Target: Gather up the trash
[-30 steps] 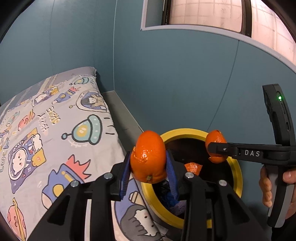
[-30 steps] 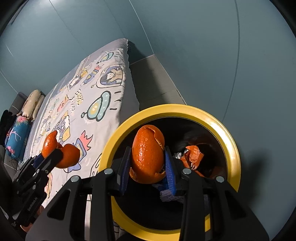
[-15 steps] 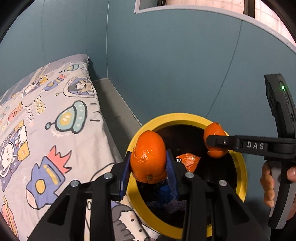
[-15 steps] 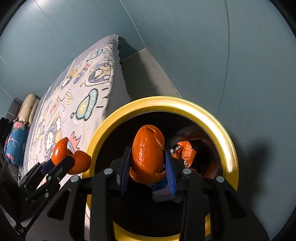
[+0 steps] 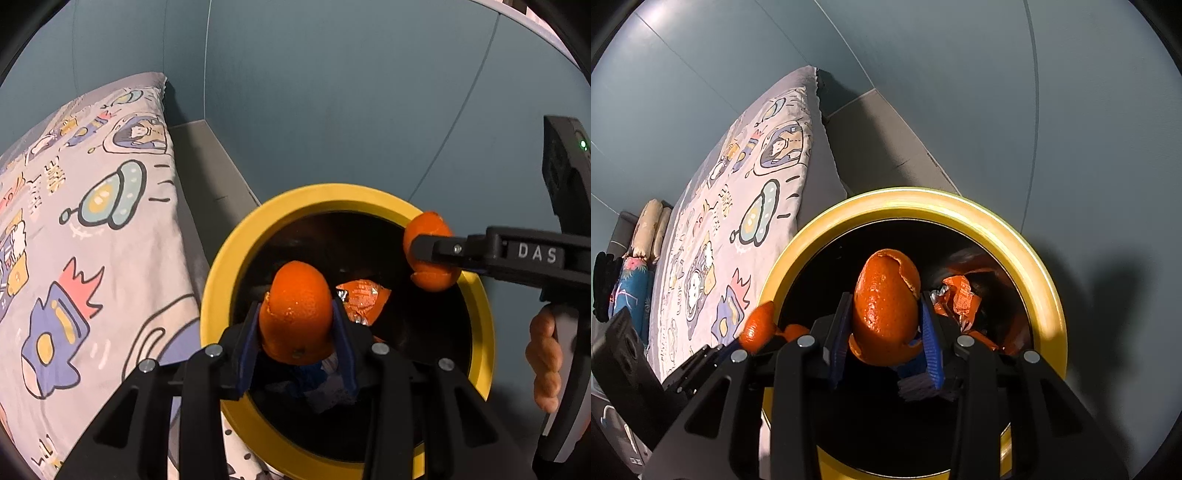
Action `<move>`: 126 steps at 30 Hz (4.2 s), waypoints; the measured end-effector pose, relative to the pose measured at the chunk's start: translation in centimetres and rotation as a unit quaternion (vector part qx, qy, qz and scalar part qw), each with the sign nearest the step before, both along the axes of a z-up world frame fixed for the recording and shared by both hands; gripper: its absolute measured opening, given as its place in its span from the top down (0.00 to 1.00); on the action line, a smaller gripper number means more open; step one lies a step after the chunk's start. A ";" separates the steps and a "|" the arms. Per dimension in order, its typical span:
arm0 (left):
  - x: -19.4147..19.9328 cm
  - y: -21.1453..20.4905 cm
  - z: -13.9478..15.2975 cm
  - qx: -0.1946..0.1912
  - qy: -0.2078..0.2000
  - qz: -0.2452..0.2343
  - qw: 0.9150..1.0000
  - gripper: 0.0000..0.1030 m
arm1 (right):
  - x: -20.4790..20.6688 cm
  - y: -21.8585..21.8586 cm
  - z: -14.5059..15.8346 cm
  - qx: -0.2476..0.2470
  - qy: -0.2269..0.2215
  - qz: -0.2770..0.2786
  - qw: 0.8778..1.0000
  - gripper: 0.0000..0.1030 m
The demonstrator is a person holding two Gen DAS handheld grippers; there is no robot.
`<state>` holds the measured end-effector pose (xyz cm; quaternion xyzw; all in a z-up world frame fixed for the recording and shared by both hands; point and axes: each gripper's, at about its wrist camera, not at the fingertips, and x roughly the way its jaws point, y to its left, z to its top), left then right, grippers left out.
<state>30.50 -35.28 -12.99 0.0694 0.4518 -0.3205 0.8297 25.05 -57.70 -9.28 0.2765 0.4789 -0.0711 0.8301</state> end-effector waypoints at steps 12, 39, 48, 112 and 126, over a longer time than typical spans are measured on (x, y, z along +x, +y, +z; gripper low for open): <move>-0.2 0.3 0.6 -0.006 0.002 0.010 1.000 0.50 | -0.1 -0.3 1.0 -0.003 -0.008 -0.013 1.000 0.54; -2.2 6.6 5.5 -0.039 -0.041 0.048 0.997 0.41 | -1.5 3.1 4.9 -0.023 -0.031 -0.004 0.999 0.53; -3.4 10.9 7.0 -0.052 -0.055 0.078 0.994 0.41 | -2.5 6.5 6.9 -0.033 -0.043 0.020 0.998 0.53; -22.7 38.7 10.9 -0.114 -0.238 0.304 0.915 0.08 | -17.2 32.0 9.7 -0.204 -0.281 0.057 0.936 0.08; -24.1 38.7 11.4 -0.109 -0.267 0.315 0.904 0.08 | -18.5 33.2 10.1 -0.224 -0.308 0.058 0.923 0.08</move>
